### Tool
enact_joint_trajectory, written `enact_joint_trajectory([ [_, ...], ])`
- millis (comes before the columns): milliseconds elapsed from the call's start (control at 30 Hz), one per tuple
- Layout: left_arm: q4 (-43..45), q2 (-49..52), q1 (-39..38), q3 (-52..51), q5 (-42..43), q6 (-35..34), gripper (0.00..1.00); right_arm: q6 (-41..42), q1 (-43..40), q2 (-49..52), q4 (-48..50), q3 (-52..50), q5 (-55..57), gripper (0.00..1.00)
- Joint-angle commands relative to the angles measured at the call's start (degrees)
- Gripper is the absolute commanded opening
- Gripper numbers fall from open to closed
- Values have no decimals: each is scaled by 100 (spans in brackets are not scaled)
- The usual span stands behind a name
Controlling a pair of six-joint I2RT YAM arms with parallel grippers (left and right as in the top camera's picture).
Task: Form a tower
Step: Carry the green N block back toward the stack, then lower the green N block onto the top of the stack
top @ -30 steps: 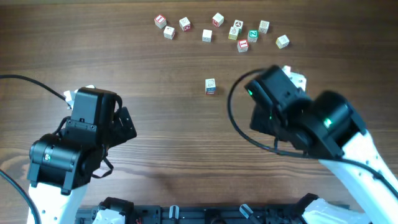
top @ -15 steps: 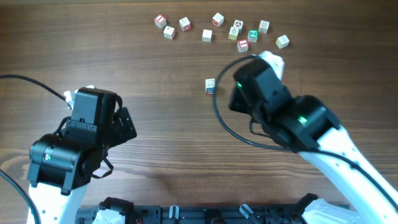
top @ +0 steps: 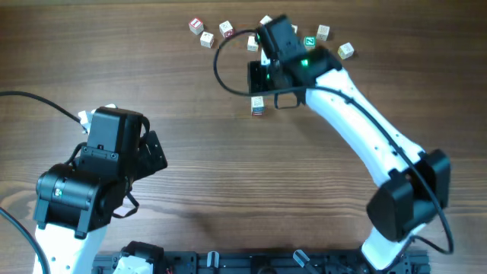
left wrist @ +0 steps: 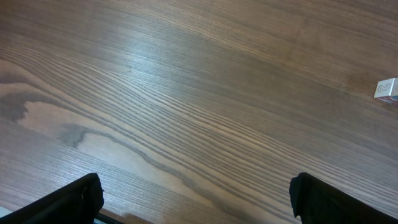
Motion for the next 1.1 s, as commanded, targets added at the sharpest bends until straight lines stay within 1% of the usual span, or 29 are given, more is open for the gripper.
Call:
enact_joint_trajectory([
  [0, 0, 0, 26, -20, 7, -55, 100, -385, -7, 352, -229, 240, -122, 10],
  [167, 0, 0, 26, -20, 7, -55, 100, -815, 7, 581, -372, 221, -114, 10],
  [233, 0, 0, 26, -20, 7, -55, 100, -802, 4, 732, -350, 208, -90, 9],
  [333, 0, 0, 26, -20, 7, -55, 100, -420, 11, 874, -234, 208, 245, 5],
  [433, 0, 0, 26, -20, 7, -55, 100, -184, 11, 949, -160, 208, 310, 5],
  [700, 0, 0, 26, -20, 7, -55, 100, -26, 61, 944, -13, 208, 321, 5],
  [867, 0, 0, 26, -20, 7, -55, 100, 299, 304, 944, -22, 13, 1285, 5],
  [1067, 0, 0, 26, -20, 7, -55, 100, 417, 424, 944, 136, -227, 1344, 5],
])
